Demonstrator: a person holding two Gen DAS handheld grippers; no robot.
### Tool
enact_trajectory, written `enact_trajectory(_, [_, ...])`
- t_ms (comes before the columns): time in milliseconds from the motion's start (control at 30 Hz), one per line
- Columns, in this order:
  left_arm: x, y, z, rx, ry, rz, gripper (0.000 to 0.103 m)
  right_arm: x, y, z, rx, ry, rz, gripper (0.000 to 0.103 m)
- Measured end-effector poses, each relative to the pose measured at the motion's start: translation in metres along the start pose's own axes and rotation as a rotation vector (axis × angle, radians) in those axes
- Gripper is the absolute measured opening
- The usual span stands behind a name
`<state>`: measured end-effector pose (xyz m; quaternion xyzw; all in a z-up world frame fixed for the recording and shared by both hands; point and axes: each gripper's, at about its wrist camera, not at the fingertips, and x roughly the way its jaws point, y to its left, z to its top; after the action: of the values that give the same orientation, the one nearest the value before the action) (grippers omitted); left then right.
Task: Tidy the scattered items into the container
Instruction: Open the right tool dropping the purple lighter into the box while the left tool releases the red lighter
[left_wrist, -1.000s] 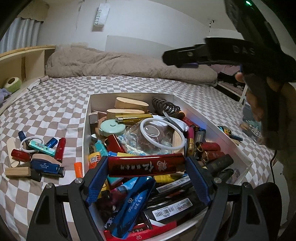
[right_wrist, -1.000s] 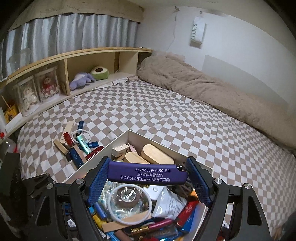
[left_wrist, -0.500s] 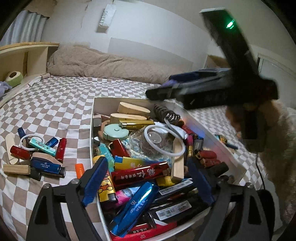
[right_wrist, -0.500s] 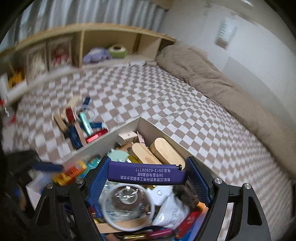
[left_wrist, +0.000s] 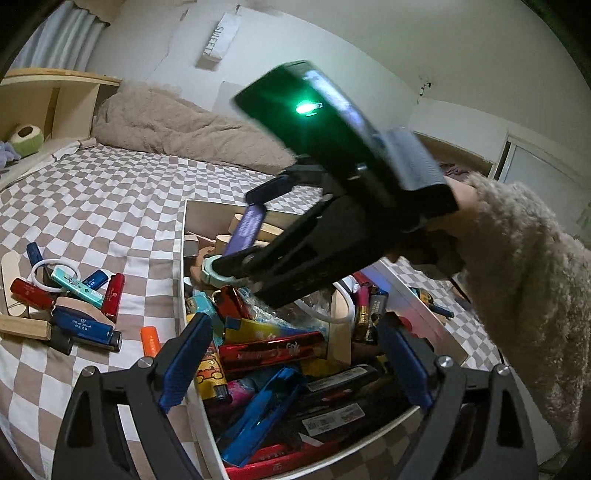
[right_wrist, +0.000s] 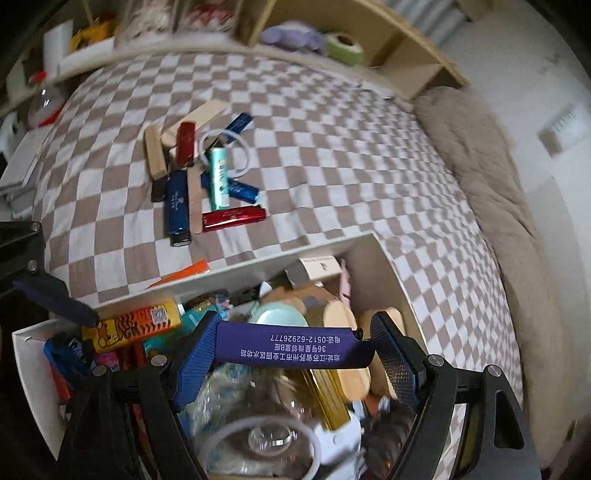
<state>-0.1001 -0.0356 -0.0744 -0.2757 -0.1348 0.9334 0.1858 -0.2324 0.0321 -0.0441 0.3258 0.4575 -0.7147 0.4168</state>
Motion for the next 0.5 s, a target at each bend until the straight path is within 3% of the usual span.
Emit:
enact_trajectory(167, [-0.003, 0.006, 0.001, -0.028, -0.009, -0.014, 0.092, 0.006, 0.011, 0.012, -0.098, -0.018, 0.015, 0.082])
enact_trajectory(233, [-0.005, 0.008, 0.001, -0.037, -0.015, -0.019, 0.092, 0.010, 0.013, 0.015, -0.130, -0.015, -0.024, 0.092])
enact_trajectory(500, [-0.007, 0.009, 0.002, -0.039, -0.019, -0.028, 0.092, 0.007, 0.002, 0.007, -0.089, -0.009, -0.051, 0.093])
